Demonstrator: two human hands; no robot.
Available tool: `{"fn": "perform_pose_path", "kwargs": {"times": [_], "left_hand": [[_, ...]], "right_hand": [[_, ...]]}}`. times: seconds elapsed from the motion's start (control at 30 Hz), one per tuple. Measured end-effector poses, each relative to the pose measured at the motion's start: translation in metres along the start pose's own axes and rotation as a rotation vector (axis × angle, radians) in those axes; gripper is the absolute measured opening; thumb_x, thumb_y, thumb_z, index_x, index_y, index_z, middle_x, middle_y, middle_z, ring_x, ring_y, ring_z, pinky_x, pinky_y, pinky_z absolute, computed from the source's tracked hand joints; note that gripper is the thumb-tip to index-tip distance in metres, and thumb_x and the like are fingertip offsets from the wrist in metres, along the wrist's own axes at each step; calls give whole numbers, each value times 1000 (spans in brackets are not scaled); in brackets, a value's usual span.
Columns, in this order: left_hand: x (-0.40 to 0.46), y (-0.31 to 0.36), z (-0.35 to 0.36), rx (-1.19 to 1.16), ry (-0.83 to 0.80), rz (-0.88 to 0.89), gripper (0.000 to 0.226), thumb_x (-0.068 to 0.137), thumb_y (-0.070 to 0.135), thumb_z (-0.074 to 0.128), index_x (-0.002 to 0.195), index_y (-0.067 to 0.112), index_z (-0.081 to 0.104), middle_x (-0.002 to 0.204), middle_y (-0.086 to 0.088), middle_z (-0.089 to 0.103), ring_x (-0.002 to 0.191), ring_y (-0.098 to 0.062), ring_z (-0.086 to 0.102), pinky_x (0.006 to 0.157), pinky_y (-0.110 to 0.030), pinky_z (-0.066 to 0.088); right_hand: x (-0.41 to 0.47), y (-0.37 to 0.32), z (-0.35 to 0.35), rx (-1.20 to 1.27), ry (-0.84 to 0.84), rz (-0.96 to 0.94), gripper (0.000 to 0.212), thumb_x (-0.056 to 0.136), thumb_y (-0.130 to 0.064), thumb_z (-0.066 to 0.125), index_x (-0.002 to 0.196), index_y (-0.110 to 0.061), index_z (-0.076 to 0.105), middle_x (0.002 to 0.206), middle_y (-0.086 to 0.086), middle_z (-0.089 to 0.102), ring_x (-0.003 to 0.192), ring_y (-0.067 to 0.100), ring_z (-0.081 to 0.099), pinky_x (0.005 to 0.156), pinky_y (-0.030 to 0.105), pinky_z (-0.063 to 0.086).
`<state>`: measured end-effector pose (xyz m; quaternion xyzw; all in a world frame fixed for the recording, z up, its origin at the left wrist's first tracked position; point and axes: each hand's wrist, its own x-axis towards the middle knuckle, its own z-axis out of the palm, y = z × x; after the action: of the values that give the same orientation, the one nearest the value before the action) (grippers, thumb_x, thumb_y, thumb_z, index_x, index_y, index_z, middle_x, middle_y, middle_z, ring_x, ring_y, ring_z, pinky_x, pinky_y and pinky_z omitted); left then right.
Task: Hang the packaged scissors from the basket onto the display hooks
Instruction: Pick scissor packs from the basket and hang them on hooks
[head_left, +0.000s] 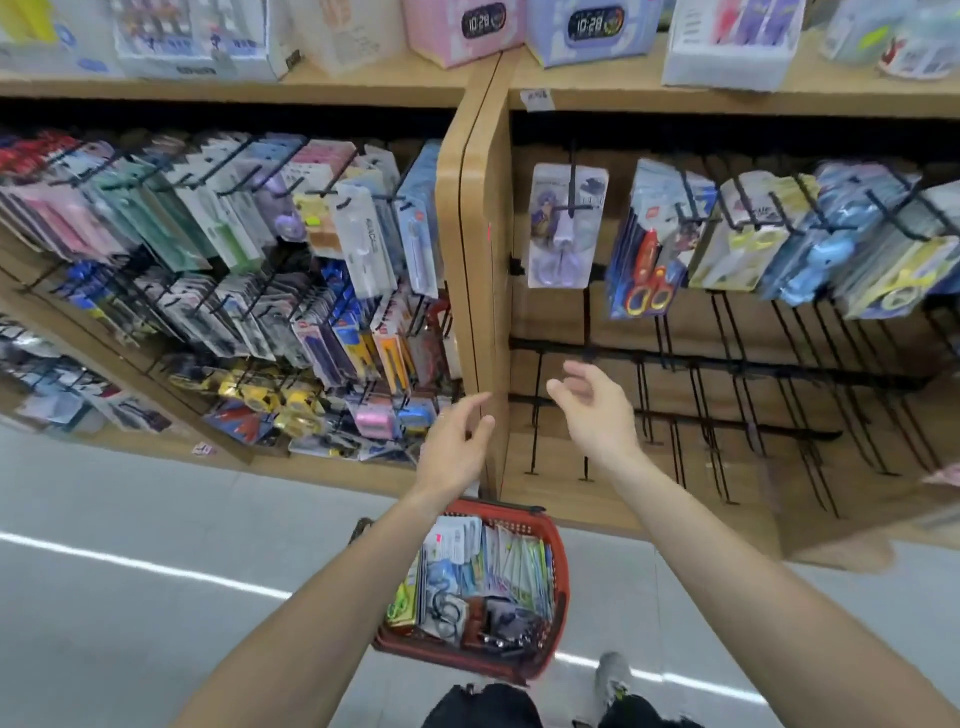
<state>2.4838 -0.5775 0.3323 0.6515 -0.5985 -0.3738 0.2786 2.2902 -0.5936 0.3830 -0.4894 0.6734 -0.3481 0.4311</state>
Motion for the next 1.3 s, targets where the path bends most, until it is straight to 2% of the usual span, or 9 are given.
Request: {"fn": "perform_pose_path", "kwargs": {"times": [0.13, 0.23, 0.37, 0.53, 0.73, 0.97, 1.13, 1.2, 1.3], "left_hand": [[-36, -52, 11, 43, -20, -169, 40, 108, 41, 52, 148, 32, 54, 140, -12, 59, 122, -24, 59, 107, -43, 48], [-69, -91, 22, 35, 4, -285, 46, 102, 47, 56, 145, 31, 58, 140, -5, 62, 125, -20, 61, 111, -43, 49], [-112, -145, 43, 70, 86, -467, 53, 94, 58, 52, 141, 34, 57, 129, -8, 69, 120, -29, 65, 104, -47, 52], [-138, -210, 83, 113, 154, -592, 53, 101, 34, 66, 152, 27, 52, 148, -11, 56, 138, -29, 52, 111, -34, 40], [-130, -327, 141, 141, 210, -680, 66, 92, 36, 76, 150, 20, 49, 136, -14, 61, 129, -33, 57, 105, -39, 45], [-97, -487, 207, 248, 281, -636, 78, 82, 41, 81, 147, 11, 48, 135, -18, 61, 127, -38, 57, 101, -44, 50], [-72, -567, 237, 382, 311, -542, 92, 76, 51, 84, 148, 10, 45, 140, -17, 59, 132, -38, 54, 102, -44, 47], [-65, -586, 243, 487, 344, -492, 85, 75, 55, 82, 138, 7, 51, 127, -19, 66, 121, -41, 60, 95, -45, 48], [-58, -600, 243, 590, 408, -431, 67, 80, 51, 78, 124, 4, 59, 112, -21, 71, 108, -43, 65, 86, -46, 49]], "right_hand": [[-29, 52, 22, -67, -89, 96, 48, 101, -39, 65, 145, -23, 56, 138, 3, 65, 123, 17, 60, 100, 29, 45], [-44, 93, 43, -123, -176, 147, 50, 102, -40, 63, 148, -24, 53, 136, 3, 65, 121, 18, 59, 104, 37, 48], [-55, 158, 82, -169, -319, 207, 52, 102, -36, 63, 150, -22, 49, 131, 7, 68, 125, 23, 61, 106, 40, 48], [-65, 250, 141, -180, -445, 282, 53, 100, -41, 64, 150, -29, 48, 134, 3, 67, 123, 26, 63, 106, 46, 48], [-49, 358, 233, -203, -508, 271, 57, 100, -41, 66, 150, -21, 48, 132, 2, 67, 125, 24, 62, 103, 36, 45], [-2, 474, 369, -196, -651, 231, 67, 99, -51, 63, 147, -7, 48, 140, 10, 64, 129, 28, 59, 102, 34, 44], [31, 523, 438, -183, -701, 257, 97, 94, -67, 61, 161, -6, 28, 165, 11, 36, 149, 31, 39, 114, 38, 38], [38, 533, 458, -173, -673, 263, 96, 91, -67, 63, 158, -5, 33, 161, 12, 41, 146, 31, 43, 111, 37, 40], [42, 536, 483, -247, -599, 195, 78, 87, -66, 69, 137, -7, 58, 139, 14, 63, 129, 34, 58, 106, 38, 47]]}}
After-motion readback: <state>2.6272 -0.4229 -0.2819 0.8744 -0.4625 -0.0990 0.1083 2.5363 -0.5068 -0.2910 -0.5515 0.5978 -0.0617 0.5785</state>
